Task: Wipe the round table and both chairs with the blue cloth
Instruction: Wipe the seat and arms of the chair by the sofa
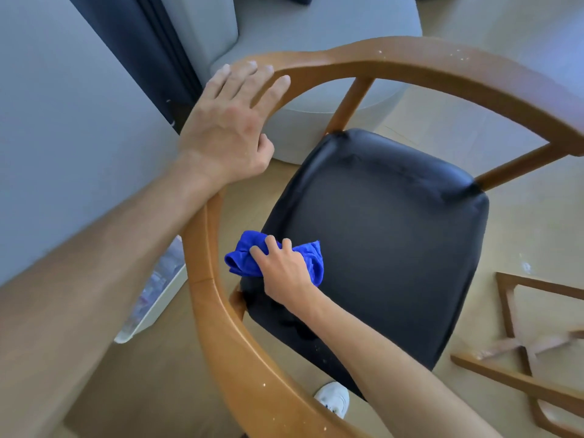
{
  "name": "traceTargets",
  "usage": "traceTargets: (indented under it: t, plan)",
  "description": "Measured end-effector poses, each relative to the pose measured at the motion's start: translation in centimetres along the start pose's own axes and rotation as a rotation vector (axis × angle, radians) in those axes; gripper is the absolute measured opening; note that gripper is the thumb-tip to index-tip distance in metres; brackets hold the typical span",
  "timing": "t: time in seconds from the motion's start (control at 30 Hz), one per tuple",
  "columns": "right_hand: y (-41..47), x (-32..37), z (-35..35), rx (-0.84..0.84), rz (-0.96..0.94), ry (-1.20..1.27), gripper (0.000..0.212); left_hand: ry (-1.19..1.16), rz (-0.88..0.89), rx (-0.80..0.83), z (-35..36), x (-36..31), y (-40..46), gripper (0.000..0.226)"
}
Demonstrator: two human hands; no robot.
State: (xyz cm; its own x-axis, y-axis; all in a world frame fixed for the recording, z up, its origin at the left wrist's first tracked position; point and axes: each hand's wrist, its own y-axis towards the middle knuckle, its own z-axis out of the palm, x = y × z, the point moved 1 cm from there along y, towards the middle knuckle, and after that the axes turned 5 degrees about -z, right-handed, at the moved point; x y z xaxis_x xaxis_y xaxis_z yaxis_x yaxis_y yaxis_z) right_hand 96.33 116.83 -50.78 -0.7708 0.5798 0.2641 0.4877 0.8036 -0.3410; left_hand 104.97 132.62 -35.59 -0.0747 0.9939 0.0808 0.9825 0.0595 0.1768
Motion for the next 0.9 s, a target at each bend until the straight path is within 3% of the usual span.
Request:
traceTargets:
  t: [0.2, 0.27, 0.37, 0.43, 0.57, 0.7, 0.8, 0.9]
  plan:
    - [-7.1, -0.1, 2.8, 0.112, -0.159, 0.021, 0.05, -0.007, -0.005, 0.015, -0.3, 0.0, 0.0, 0.068]
    - [-9.4, -0.4, 3.1, 0.174, -0.299, -0.066, 0.051, -0.015, 0.0, 0.014, -0.3, 0.0, 0.0, 0.068]
    - [-14.1, -1.7, 3.7, 0.433, -0.58, -0.266, 0.053, -0.026, 0.002, -0.009, -0.3, 0.1, 0.0, 0.068]
    - [-16.8, -3.9, 4.0, 0.544, -0.668, -0.297, 0.054, -0.032, 0.003, -0.008, -0.2, 0.2, -0.1, 0.067]
    - [-20.2, -10.1, 2.1, 0.687, -0.621, -0.176, 0.042, -0.03, 0.011, 0.0, -0.2, 0.1, 0.0, 0.068]
    - [-22.1, -13.6, 1.3, 0.763, -0.515, -0.018, 0.046, -0.025, 0.011, -0.003, -0.3, 0.1, -0.1, 0.069]
    - [-20.9, -13.3, 1.4, 0.713, -0.526, -0.028, 0.042, -0.023, 0.011, 0.0, -0.3, -0.2, -0.1, 0.069]
    - [-17.0, -12.7, 1.1, 0.552, -0.407, -0.016, 0.046, -0.023, 0.013, -0.007, -0.3, -0.2, -0.1, 0.068]
